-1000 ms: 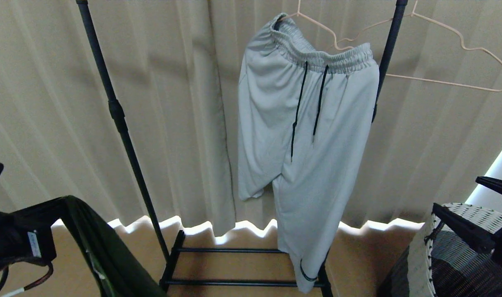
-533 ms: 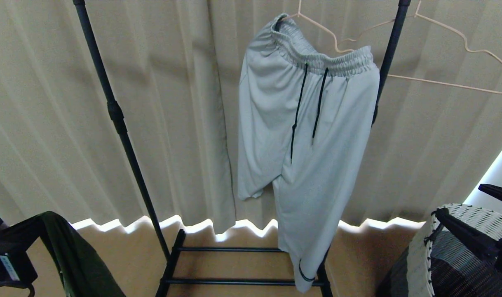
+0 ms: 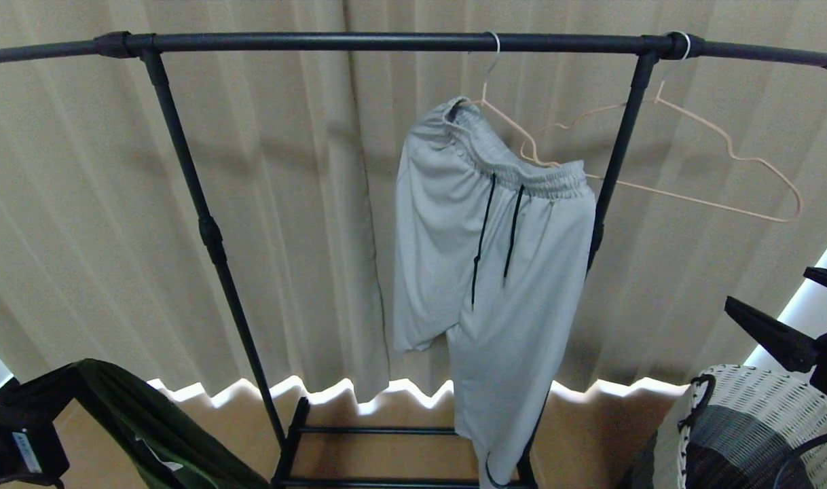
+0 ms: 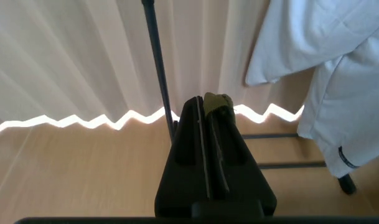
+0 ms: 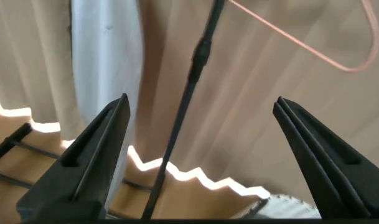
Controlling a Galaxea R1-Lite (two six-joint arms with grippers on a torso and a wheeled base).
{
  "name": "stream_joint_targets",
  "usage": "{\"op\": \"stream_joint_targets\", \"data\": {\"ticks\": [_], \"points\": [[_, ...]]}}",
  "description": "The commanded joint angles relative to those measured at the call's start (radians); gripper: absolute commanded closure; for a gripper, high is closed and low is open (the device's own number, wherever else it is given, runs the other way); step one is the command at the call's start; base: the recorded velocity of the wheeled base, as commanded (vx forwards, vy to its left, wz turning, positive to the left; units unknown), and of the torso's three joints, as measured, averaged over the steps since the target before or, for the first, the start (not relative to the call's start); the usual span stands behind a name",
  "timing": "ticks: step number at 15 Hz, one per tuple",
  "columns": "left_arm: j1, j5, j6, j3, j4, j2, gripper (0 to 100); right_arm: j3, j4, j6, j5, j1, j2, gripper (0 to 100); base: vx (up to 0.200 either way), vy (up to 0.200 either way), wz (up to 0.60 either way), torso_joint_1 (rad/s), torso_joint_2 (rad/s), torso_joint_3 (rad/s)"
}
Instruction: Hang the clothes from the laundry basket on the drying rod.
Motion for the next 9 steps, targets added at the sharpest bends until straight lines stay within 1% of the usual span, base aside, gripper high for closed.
{"op": "stream_joint_targets", "data": {"ticks": [1,5,7,9], "points": [[-0.004,0.000,0.001,0.000,0.000,0.005,100,0.049,-0.003,0.023,-0.001,0.000,-0.013,0,0.000,0.000,0.00,0.139,-0.45,-0.330],[-0.004,0.002,0.020,0.002,0.000,0.011,100,0.100,0.000,0.074,0.004,0.002,-0.065,0,0.000,0.000,0.00,0.163,-0.47,-0.316],[-0.006,0.002,0.026,-0.003,-0.002,0.011,100,0.098,-0.011,0.083,0.004,0.003,-0.061,0,0.000,0.000,0.00,0.178,-0.49,-0.307],[-0.040,0.002,0.029,-0.004,-0.015,0.010,100,0.103,-0.011,0.085,0.004,0.006,-0.058,0,0.000,0.000,0.00,0.195,-0.50,-0.307]]}}
